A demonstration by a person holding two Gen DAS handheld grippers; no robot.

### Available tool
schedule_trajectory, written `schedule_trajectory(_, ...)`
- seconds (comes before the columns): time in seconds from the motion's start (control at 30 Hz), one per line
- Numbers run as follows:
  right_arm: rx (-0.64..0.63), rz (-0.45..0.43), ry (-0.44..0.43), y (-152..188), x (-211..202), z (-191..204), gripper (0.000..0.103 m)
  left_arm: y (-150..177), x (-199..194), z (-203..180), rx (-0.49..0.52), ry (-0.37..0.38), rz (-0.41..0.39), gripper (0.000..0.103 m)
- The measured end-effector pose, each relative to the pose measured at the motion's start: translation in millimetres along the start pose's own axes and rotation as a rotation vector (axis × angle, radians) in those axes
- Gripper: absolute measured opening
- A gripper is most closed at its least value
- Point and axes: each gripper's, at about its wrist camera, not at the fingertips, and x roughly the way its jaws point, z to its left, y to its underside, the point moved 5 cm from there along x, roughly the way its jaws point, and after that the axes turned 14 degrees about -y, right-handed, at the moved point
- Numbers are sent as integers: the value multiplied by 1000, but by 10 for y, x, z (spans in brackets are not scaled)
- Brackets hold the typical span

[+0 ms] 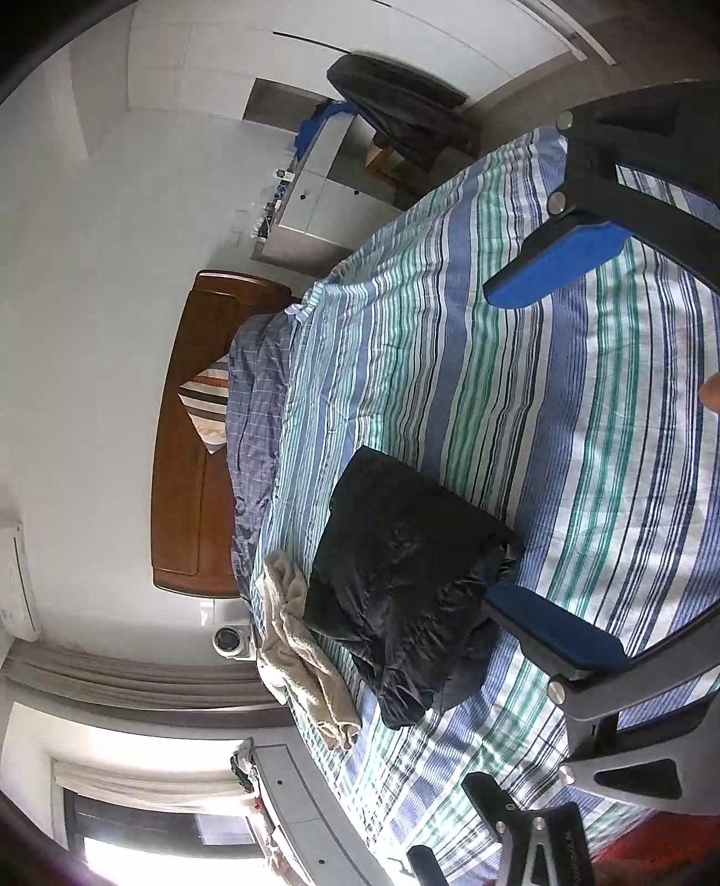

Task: Fold large clothes

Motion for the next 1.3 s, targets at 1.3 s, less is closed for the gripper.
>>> schedule_trajectory(1.3, 64, 132, -145, 194, -387, 419, 102, 23, -356, 203, -23, -74, 119, 103)
